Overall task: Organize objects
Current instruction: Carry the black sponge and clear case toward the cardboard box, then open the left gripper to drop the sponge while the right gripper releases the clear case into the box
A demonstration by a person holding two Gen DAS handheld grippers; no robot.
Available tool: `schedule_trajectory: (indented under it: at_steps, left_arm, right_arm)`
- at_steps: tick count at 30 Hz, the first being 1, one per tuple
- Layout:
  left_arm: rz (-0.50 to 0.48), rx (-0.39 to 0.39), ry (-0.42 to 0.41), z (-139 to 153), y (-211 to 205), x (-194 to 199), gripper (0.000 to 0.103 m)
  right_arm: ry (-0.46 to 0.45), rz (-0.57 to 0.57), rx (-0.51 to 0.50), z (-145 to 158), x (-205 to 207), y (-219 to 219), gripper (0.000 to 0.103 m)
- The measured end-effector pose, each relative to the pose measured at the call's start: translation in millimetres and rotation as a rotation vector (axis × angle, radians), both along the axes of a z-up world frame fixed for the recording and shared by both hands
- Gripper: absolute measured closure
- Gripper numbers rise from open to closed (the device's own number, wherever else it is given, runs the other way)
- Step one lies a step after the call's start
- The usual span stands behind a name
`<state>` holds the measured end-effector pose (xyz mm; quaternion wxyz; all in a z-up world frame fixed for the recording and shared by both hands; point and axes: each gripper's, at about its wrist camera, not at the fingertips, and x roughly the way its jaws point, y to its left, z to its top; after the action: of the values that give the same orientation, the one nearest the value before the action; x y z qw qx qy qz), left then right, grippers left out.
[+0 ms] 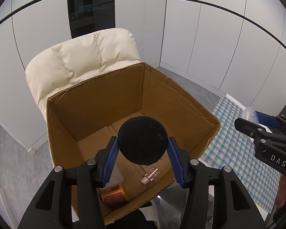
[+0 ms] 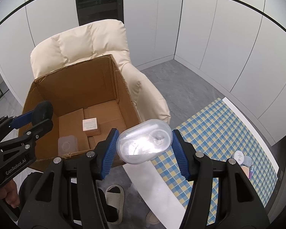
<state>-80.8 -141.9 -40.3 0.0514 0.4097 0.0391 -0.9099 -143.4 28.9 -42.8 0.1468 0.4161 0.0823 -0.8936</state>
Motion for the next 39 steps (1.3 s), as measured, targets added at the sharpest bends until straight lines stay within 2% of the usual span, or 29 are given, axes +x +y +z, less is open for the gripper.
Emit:
schedule_trajectory:
  at_steps: [6, 8, 11, 15, 39]
  left_arm:
    - [0.035, -0.011, 0.012, 3.0, -12.0, 6.4, 0.026]
    - [0.052, -0.025, 0.018, 4.5, -15.3, 8.1, 0.012]
    - [0.072, -0.041, 0.041, 8.6, -19.7, 13.6, 0.000]
    - [0.083, -0.065, 0.063, 14.8, -24.2, 19.5, 0.000]
    - [0.176, -0.058, 0.058, 15.3, -73.7, 43.6, 0.000]
  right_arm:
    - [0.000, 0.023, 0.000, -0.1, -0.1, -14.4, 0.044]
    - [0.000, 0.033, 0.001, -0.1, 1.7, -18.1, 0.044]
    - [0.001, 0.045, 0.003, -0.2, 2.6, -25.5, 0.044]
    - [0.002, 0.060, 0.006, -0.4, 3.9, -35.1, 0.044]
    - [-0.001, 0.160, 0.008, -2.9, 10.6, -96.2, 0.044]
